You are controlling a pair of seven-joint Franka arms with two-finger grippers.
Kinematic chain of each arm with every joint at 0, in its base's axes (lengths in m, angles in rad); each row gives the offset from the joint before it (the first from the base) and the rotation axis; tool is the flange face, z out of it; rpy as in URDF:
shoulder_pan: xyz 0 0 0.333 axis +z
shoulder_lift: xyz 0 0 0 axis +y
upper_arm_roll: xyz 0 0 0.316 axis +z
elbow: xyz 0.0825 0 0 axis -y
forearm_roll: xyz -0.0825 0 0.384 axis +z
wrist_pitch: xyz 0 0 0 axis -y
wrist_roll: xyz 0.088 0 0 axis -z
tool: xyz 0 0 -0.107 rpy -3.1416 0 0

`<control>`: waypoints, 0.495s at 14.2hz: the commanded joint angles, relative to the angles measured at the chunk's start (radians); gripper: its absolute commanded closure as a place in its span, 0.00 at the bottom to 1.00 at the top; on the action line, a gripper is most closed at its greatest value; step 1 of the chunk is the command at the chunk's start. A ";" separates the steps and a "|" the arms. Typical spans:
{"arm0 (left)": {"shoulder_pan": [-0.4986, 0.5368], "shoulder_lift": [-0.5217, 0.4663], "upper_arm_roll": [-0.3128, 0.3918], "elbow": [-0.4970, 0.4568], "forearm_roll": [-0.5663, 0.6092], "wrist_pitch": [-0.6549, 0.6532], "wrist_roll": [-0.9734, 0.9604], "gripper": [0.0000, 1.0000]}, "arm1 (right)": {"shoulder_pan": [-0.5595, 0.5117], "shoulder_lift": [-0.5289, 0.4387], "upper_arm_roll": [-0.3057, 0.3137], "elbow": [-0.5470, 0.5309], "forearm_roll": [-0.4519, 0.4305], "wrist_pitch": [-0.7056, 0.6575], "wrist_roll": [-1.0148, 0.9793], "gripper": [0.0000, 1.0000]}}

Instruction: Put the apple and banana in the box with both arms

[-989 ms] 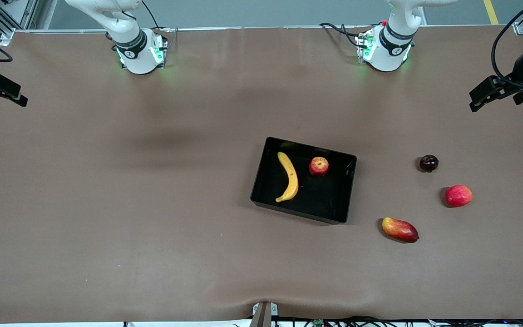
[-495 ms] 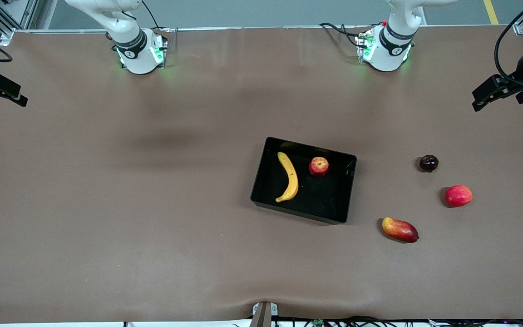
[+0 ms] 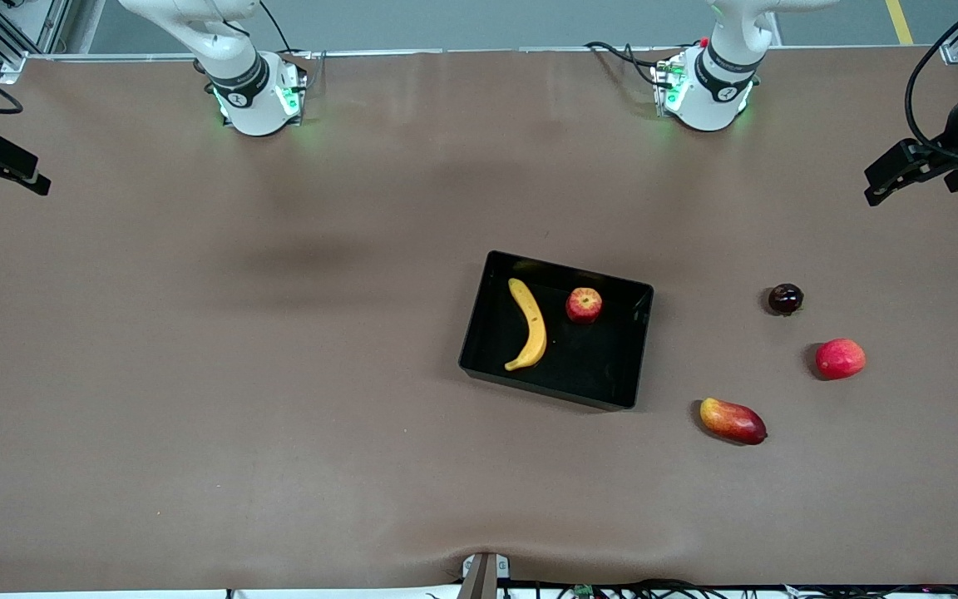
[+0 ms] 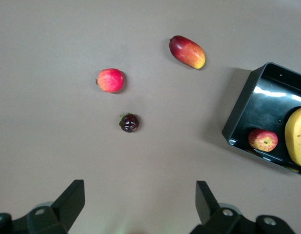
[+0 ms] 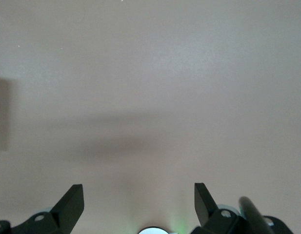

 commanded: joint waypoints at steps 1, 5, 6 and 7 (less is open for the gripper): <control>0.001 0.004 0.004 0.003 -0.025 0.010 0.022 0.00 | -0.018 -0.004 0.010 0.000 0.000 -0.003 -0.009 0.00; 0.004 0.004 0.004 0.009 -0.025 0.013 0.025 0.00 | -0.020 -0.004 0.010 0.000 0.008 -0.003 -0.009 0.00; 0.004 0.004 0.004 0.011 -0.025 0.013 0.025 0.00 | -0.020 -0.004 0.010 0.000 0.008 -0.003 -0.011 0.00; 0.004 0.004 0.004 0.012 -0.025 0.013 0.025 0.00 | -0.020 -0.004 0.010 0.000 0.008 -0.003 -0.011 0.00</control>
